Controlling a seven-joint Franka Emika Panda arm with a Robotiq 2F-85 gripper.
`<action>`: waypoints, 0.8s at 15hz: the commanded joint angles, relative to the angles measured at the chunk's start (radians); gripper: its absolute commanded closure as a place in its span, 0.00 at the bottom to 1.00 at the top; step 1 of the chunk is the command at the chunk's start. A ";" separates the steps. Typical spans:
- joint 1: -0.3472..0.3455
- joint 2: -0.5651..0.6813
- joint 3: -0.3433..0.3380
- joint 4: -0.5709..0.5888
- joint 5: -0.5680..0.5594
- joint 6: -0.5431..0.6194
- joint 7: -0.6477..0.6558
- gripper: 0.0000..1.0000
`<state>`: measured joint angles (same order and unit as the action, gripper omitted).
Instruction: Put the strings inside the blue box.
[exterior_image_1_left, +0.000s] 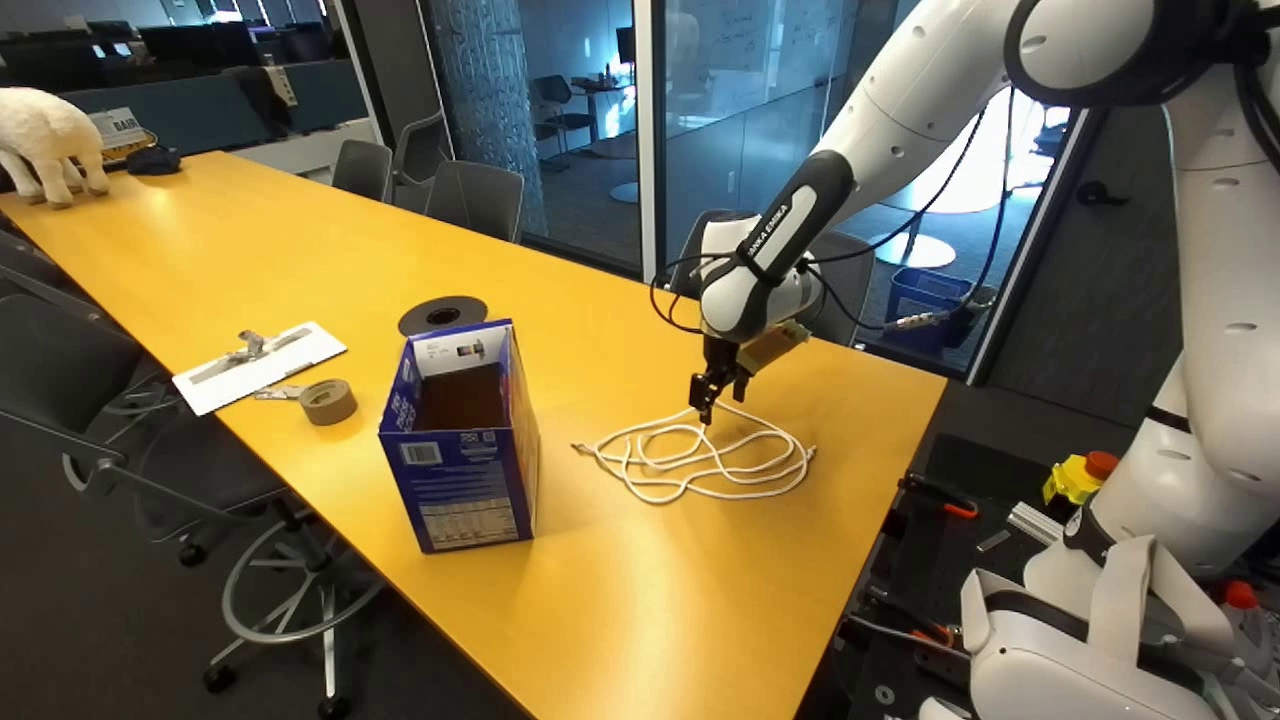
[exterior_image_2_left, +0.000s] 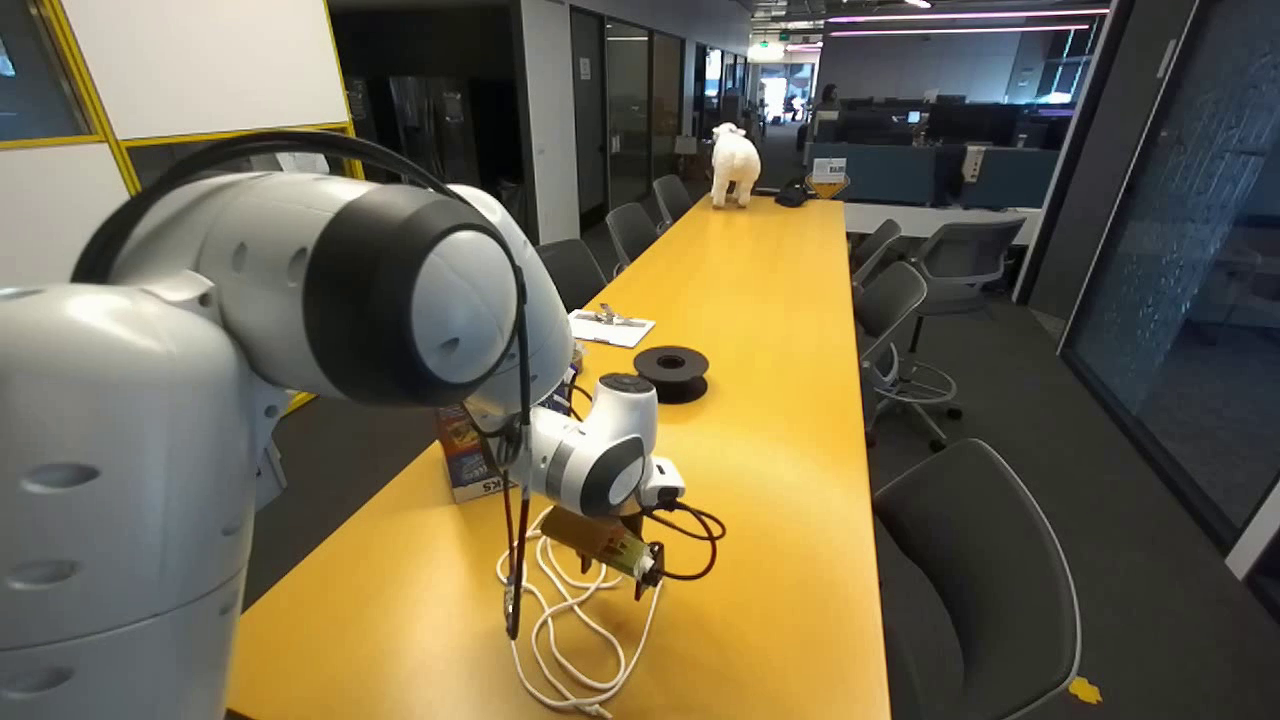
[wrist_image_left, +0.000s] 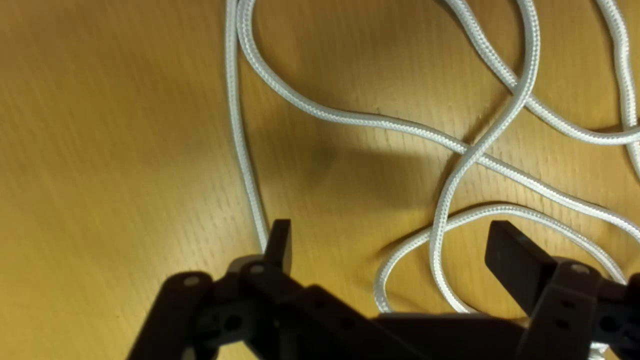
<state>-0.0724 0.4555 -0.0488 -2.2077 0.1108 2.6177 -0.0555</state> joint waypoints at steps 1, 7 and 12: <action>-0.027 0.054 0.038 0.055 0.022 -0.015 -0.013 0.00; -0.038 0.085 0.069 0.060 0.019 0.001 -0.017 0.00; -0.027 0.093 0.062 0.055 0.004 0.016 -0.007 0.00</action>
<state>-0.0970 0.5362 0.0077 -2.1683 0.1119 2.6177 -0.0564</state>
